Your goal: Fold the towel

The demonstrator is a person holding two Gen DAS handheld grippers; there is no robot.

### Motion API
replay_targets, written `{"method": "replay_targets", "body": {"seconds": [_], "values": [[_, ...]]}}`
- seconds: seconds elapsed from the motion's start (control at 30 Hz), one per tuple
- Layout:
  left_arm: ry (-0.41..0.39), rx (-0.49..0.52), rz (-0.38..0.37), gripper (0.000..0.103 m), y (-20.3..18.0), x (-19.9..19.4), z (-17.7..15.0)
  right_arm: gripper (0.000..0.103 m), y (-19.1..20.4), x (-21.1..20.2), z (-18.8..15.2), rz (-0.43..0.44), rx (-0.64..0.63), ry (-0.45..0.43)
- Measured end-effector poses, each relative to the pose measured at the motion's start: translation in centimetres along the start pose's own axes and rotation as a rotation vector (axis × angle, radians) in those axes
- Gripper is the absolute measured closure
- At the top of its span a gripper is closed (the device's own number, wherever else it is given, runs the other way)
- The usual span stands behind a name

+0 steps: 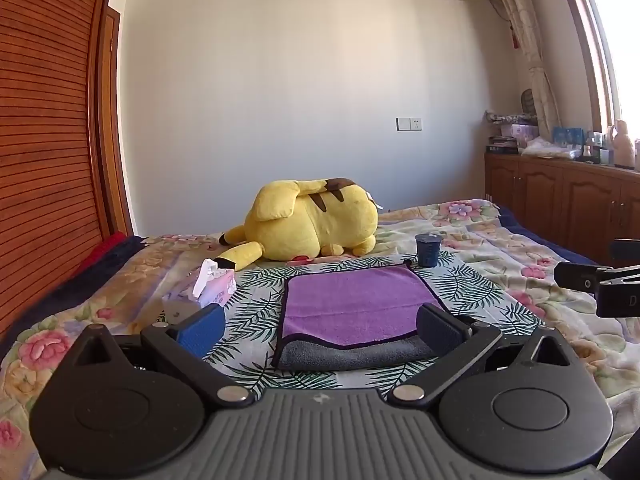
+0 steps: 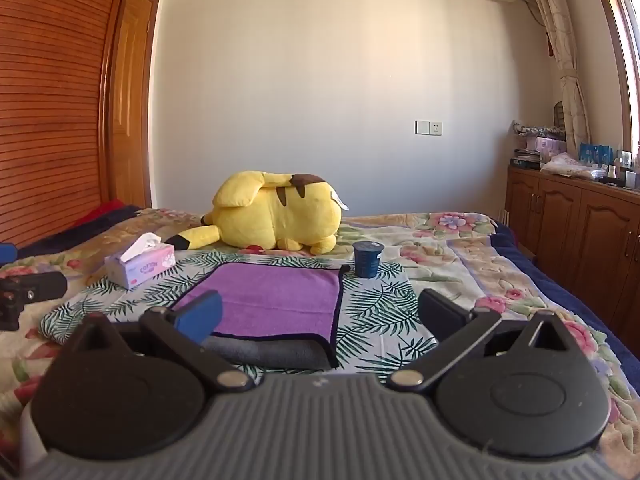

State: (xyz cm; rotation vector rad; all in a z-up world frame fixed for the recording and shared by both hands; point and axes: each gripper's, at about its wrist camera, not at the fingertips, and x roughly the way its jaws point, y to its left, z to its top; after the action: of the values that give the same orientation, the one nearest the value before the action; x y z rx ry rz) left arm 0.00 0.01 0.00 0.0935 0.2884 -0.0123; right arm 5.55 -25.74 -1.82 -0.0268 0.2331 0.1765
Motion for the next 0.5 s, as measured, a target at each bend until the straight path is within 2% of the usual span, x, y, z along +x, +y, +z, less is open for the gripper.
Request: {"method": "replay_targets", "body": {"seconds": [0.5], "values": [[-0.009, 0.006, 0.001, 0.016, 0.03, 0.01, -0.04, 0.000, -0.08, -0.07, -0.08, -0.003, -0.002, -0.007]]}}
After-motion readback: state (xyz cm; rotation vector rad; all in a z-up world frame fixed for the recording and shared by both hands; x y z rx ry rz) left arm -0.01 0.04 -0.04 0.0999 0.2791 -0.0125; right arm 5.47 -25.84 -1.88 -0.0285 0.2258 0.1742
